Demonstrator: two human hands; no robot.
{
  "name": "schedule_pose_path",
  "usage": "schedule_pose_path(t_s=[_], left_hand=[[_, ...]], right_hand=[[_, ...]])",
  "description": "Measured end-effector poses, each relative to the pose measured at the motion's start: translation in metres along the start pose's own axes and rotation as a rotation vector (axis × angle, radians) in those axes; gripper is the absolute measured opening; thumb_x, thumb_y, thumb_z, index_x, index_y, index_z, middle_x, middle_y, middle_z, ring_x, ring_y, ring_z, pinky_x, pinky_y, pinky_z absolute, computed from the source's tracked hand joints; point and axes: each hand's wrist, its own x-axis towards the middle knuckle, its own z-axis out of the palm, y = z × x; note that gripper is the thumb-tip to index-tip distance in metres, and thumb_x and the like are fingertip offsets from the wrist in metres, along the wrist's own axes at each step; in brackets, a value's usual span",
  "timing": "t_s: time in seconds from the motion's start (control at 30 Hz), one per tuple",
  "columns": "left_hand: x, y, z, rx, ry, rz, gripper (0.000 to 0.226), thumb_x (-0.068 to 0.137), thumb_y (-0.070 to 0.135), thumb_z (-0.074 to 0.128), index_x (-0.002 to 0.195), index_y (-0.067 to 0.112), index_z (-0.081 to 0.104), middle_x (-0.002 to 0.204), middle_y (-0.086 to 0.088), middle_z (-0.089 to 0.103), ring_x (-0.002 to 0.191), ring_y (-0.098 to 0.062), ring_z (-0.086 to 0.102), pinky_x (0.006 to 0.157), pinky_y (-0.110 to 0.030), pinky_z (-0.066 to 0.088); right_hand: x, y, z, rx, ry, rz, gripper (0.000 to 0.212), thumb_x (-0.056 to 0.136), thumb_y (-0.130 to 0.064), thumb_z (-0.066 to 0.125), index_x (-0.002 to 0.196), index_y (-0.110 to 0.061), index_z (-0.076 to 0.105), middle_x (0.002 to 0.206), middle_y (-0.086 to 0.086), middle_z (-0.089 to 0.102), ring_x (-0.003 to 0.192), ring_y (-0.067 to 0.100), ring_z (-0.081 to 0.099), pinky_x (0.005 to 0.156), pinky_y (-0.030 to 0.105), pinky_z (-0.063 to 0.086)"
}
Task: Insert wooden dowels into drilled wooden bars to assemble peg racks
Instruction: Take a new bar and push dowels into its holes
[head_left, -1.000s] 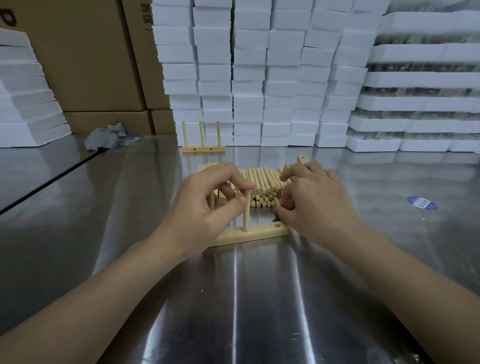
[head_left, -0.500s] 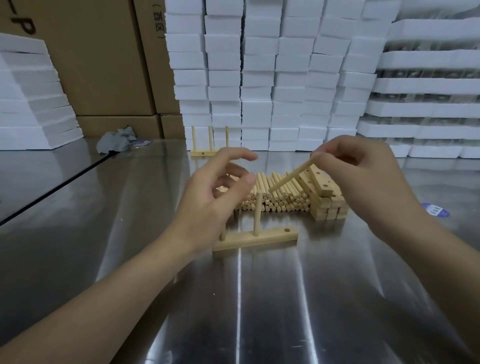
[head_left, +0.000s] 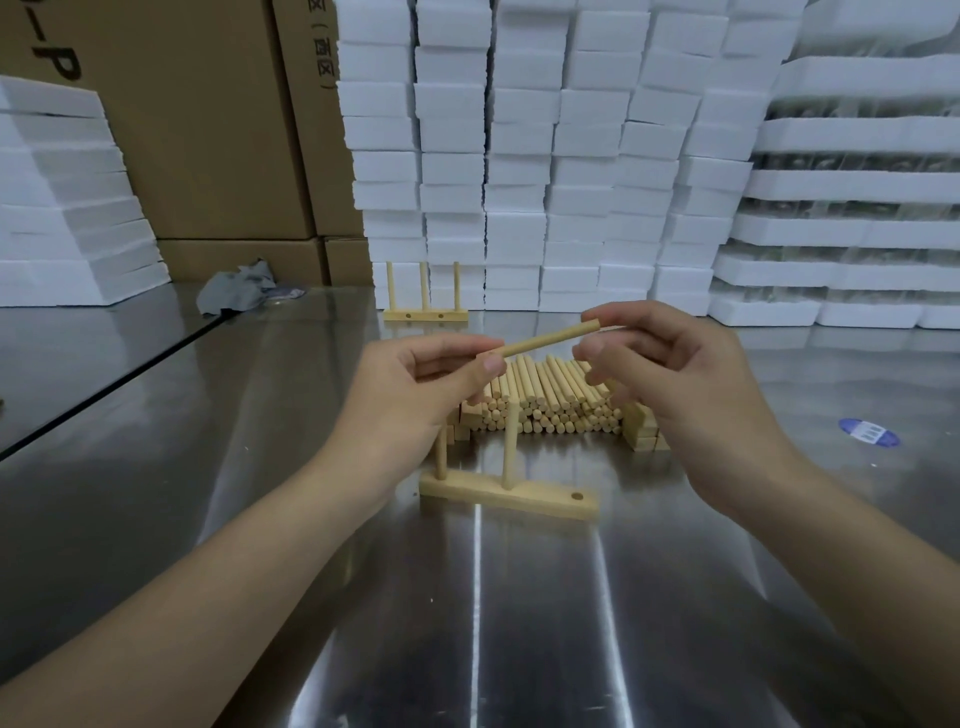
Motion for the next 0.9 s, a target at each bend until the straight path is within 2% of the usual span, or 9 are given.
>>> schedule_pose_path(t_s=[0.07,0.3,0.47,0.53,0.63,0.77,0.9], left_hand=[[-0.0001,0.0001,-0.0011,0.01,0.002,-0.002,0.018,0.09,0.017,0.082,0.107,0.023,0.084,0.097,-0.004,0.083,0.081,-0.015,0.072,0.079,-0.02,0.061],[0.0001,0.0,-0.0007,0.031,-0.027,0.01,0.021,0.098,0.014,0.074,0.116,0.023,0.081,0.1,0.005,0.083,0.074,-0.006,0.068,0.077,-0.016,0.055],[0.001,0.0001,-0.0016,0.001,-0.003,0.026,0.02,0.09,0.013,0.082,0.109,0.018,0.083,0.1,-0.001,0.083,0.098,-0.018,0.078,0.081,-0.017,0.057],[0.002,-0.0012,-0.0019,-0.011,0.006,0.037,0.019,0.088,0.01,0.084,0.106,0.016,0.083,0.1,-0.004,0.083,0.101,-0.02,0.078,0.085,-0.021,0.059],[0.0031,-0.0024,-0.002,-0.02,0.015,0.062,0.02,0.086,0.005,0.086,0.102,0.017,0.084,0.098,-0.005,0.083,0.094,-0.02,0.077,0.086,-0.025,0.06],[0.0043,-0.0034,-0.0022,-0.014,0.02,0.092,0.021,0.084,0.004,0.087,0.096,0.021,0.084,0.095,-0.002,0.082,0.078,-0.013,0.067,0.076,-0.018,0.056],[0.0048,-0.0047,-0.0022,-0.014,0.022,0.106,0.025,0.083,0.002,0.088,0.091,0.025,0.083,0.094,0.002,0.08,0.071,-0.011,0.061,0.073,-0.017,0.054]], right_hand=[[0.0003,0.0006,0.0011,0.005,0.008,-0.015,0.012,0.091,-0.019,0.081,0.103,-0.019,0.078,0.088,0.005,0.079,0.078,0.014,0.073,0.066,0.022,0.055],[0.0026,0.003,-0.0034,0.054,0.031,0.002,0.01,0.093,-0.017,0.078,0.103,-0.019,0.08,0.092,0.009,0.077,0.084,0.015,0.072,0.062,0.021,0.055],[0.0039,0.0025,-0.0053,0.077,0.031,-0.002,0.014,0.095,-0.014,0.077,0.101,-0.025,0.081,0.101,0.008,0.077,0.092,0.016,0.071,0.063,0.021,0.055],[0.0042,0.0031,-0.0051,0.084,0.026,-0.003,0.016,0.095,-0.011,0.076,0.101,-0.026,0.081,0.101,0.006,0.077,0.092,0.017,0.071,0.063,0.021,0.055],[0.0045,0.0043,-0.005,0.09,0.018,-0.002,0.018,0.094,-0.008,0.077,0.1,-0.025,0.08,0.095,0.001,0.076,0.089,0.017,0.07,0.061,0.02,0.055],[0.0046,0.0052,-0.0053,0.108,0.011,0.004,0.02,0.092,-0.006,0.079,0.097,-0.025,0.079,0.091,-0.005,0.074,0.086,0.014,0.07,0.061,0.02,0.053],[0.0048,0.0065,-0.0044,0.092,0.009,0.011,0.019,0.088,-0.004,0.081,0.097,-0.02,0.077,0.09,-0.007,0.075,0.078,0.007,0.068,0.06,0.018,0.052]])
